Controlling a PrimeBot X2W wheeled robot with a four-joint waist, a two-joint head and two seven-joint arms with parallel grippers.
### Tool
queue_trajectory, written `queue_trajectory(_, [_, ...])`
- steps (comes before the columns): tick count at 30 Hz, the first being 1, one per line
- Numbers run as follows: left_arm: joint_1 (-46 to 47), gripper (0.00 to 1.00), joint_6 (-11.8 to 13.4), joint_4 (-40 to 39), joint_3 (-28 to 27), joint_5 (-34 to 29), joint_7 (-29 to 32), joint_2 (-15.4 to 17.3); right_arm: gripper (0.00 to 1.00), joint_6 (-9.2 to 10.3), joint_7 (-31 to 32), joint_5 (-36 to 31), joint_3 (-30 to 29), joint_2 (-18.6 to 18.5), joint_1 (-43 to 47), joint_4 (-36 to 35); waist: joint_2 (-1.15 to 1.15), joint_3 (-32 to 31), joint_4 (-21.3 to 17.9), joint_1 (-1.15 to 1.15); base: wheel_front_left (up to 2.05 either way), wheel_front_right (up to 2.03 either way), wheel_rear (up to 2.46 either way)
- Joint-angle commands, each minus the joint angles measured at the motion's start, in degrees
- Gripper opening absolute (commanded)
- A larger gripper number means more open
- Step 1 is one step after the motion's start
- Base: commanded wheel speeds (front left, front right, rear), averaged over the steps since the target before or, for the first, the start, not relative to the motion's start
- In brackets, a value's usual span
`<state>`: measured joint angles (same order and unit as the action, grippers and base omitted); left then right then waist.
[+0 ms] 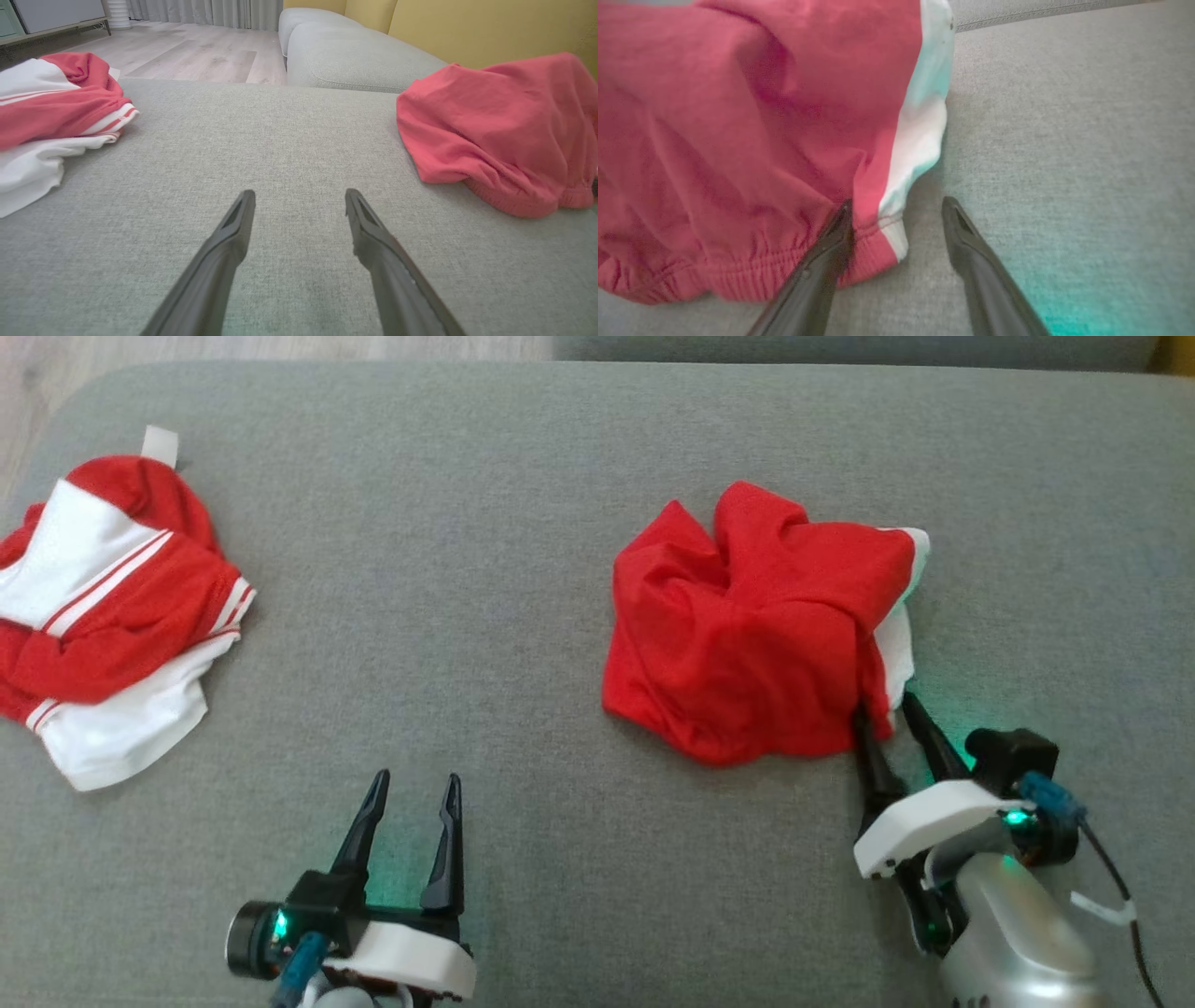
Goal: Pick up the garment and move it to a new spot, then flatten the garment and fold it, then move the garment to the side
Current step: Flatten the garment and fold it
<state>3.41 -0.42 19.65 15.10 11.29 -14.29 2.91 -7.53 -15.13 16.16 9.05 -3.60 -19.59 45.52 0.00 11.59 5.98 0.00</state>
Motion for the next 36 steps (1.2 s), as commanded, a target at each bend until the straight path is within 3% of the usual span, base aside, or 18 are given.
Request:
queue_trajectory(1, [1.7,1.00,0.4,-1.5,-1.3,0.3,-0.7,0.0,0.00,0.04,0.1,-0.3,0.9,0.7,-0.8,0.4,0.00,0.1,0.3,0.00,0.00,0.00,0.00])
queue_trajectory(8, [1.1,1.00,0.6,-1.3,-1.6,0.8,-0.7,0.0,0.00,0.04,0.1,-0.7,-2.3,0.6,0.4,-1.1,0.00,-1.2,-0.4,0.00,0.00,0.00,0.00])
queue_trajectory(13, [0.8,1.00,0.4,-1.3,-1.2,1.5,-0.7,0.0,0.00,0.04,0.1,-2.1,-6.6,-2.8,-1.2,-9.9,0.00,-3.4,-0.7,0.00,0.00,0.00,0.00])
queue_trajectory(18, [0.2,1.00,0.2,-1.0,-0.8,1.9,-0.7,0.0,0.00,0.04,0.1,-3.3,-5.2,-7.7,-8.0,-16.9,0.00,-5.4,0.4,0.00,0.00,0.00,0.00])
queue_trajectory(25, [-1.3,1.00,-0.2,-0.1,1.6,3.5,-0.7,0.0,0.00,0.04,2.5,-3.0,4.7,-11.3,-21.5,-18.2,0.00,-7.4,5.5,0.00,0.00,0.00,0.00])
queue_trajectory(29, [-1.8,1.00,-0.1,0.1,2.9,4.3,-0.7,0.0,0.00,0.04,3.3,-2.3,11.0,-10.7,-26.9,-17.6,0.00,-8.1,8.6,0.00,0.00,0.00,0.00])
queue_trajectory(31, [-2.5,1.00,0.1,0.3,3.5,4.7,-0.7,0.0,0.00,0.04,2.9,-1.4,17.6,-9.4,-32.0,-17.0,0.00,-8.7,11.1,0.00,0.00,0.00,0.00])
queue_trajectory(36, [-3.5,1.00,0.3,0.2,3.3,4.7,-0.7,0.0,0.00,0.04,2.3,2.4,30.0,-8.0,-35.9,-16.5,0.00,-8.9,12.1,0.00,0.00,0.00,0.00])
